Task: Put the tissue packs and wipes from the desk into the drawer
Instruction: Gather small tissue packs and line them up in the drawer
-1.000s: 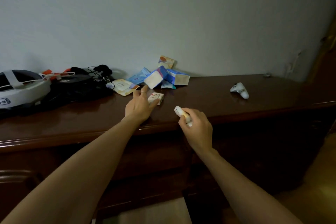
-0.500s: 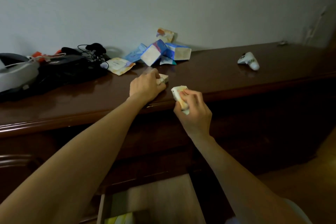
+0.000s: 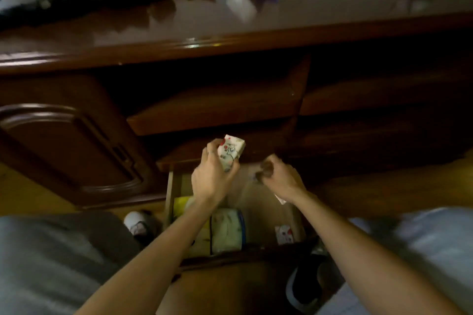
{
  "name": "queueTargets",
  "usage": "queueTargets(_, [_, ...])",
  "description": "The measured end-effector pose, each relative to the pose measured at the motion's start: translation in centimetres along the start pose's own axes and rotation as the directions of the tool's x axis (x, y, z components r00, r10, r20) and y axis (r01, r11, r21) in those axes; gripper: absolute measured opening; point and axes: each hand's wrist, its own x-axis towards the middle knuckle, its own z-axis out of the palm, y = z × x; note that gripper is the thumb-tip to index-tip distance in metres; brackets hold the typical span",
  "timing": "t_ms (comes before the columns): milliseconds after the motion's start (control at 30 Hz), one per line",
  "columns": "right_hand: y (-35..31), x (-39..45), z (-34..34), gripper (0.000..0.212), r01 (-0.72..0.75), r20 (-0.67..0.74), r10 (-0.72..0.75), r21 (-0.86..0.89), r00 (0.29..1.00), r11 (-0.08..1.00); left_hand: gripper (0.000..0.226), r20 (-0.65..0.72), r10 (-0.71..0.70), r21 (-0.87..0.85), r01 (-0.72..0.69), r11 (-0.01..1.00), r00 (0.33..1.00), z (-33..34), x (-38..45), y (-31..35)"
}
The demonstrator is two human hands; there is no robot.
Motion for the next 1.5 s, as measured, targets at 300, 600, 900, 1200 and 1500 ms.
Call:
queueTargets(300, [6.8,0.6,9.0,0.047,-0.172,0.658,0.309,-0.266,0.687,0.949,0.058,0.330,-0.293,0.197,0.238,0.951,0.897,7.8,-8.8,-10.8])
queueTargets(600, [9.1,3.0,12.5,0.030,-0.043,0.567,0.253,-0.357,0.784,0.933,0.059,0.341,-0.348,0.231,0.281,0.932,0.873,9.5,-9.9,-13.2])
queueTargets(900, [7.5,2.9,11.6,0.021,0.240,0.633,0.197,-0.536,0.749,0.810,0.059,0.339,-0.355,0.191,0.306,0.933,0.871,10.5,-10.4,-13.5])
queueTargets(1200, [7.4,2.8,11.2,0.027,-0.092,0.501,0.234,-0.291,0.834,0.952,0.059,0.332,-0.333,0.169,0.292,0.941,0.882,10.1,-11.0,-14.0])
queueTargets(1500, [6.5,1.2,13.6,0.059,-0.157,0.588,0.165,-0.064,0.792,0.985,0.059,0.339,-0.330,0.156,0.294,0.943,0.881,10.0,-11.3,-14.1])
